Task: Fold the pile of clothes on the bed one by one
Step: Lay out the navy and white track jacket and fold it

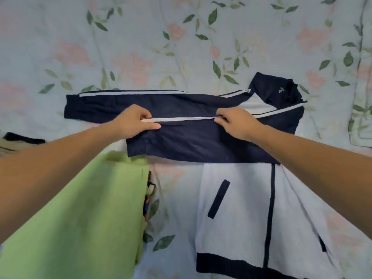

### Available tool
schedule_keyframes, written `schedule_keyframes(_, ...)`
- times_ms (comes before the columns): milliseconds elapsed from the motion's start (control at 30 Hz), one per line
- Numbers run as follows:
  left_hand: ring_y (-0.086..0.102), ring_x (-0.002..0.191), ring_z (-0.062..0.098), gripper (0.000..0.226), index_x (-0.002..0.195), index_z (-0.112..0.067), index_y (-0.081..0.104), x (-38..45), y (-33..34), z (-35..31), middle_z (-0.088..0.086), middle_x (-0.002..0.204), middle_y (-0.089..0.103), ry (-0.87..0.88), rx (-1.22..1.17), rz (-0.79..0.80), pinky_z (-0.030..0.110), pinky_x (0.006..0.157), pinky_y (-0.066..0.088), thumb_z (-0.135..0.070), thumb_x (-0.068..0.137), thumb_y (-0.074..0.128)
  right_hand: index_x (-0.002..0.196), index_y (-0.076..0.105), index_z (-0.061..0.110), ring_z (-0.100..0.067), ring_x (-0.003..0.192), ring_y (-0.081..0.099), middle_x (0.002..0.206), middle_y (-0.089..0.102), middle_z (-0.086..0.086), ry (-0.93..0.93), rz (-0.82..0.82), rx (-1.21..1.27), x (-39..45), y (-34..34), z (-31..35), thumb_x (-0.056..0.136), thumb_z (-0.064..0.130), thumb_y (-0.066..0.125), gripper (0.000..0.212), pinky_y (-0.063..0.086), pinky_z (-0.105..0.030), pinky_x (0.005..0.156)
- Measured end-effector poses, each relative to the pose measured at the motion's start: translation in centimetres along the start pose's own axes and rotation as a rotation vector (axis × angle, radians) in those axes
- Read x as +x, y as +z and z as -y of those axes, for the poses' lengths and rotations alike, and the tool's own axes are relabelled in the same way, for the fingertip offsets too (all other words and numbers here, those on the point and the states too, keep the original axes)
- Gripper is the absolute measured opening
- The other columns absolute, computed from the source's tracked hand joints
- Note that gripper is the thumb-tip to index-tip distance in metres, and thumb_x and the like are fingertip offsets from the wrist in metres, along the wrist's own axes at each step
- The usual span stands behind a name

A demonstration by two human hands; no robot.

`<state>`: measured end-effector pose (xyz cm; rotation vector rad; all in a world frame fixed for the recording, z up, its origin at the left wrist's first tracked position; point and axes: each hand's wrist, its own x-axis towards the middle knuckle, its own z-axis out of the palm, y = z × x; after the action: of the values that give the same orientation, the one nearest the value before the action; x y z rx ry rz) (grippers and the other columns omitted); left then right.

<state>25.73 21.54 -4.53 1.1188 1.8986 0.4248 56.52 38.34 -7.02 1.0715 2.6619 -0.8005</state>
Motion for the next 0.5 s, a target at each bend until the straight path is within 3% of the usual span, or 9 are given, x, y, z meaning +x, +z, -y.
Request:
schedule_keyframes(233,0.047,0.066,0.020,0.044,0.068,-0.004,0.067,4.0,-11.8,7.8,0.010,0.066,0.055,0.011,0.027,-0.131,0.034,0.067,0.033,-0.042,0.079,0.087,0.096,0.063,0.012,-0.032,0.086,0.060,0.094,0.068,-0.009,0.019,-0.056,0.025,11.2,2.1,9.1,0.108,0.038,0.051,0.031,0.050,-0.044,0.077)
schedule_keyframes(400,0.047,0.066,0.022,0.045,0.070,-0.004,0.069,6.3,-16.1,13.7,0.006,0.065,0.055,-0.032,0.067,-0.184,0.034,0.065,0.034,-0.043,0.076,0.088,0.083,0.051,0.013,-0.032,0.080,0.054,0.084,0.057,-0.005,0.014,-0.069,0.004,17.4,4.1,14.0,0.109,0.037,0.050,0.035,0.036,-0.039,0.068)
schedule_keyframes(500,0.050,0.066,0.023,0.043,0.070,-0.006,0.069,7.2,-17.2,16.4,0.006,0.065,0.057,-0.078,0.121,-0.199,0.033,0.062,0.036,-0.044,0.074,0.089,0.085,0.051,0.013,-0.033,0.083,0.055,0.086,0.058,-0.005,0.006,-0.060,-0.001,19.5,5.6,15.7,0.108,0.038,0.051,0.034,0.038,-0.039,0.069)
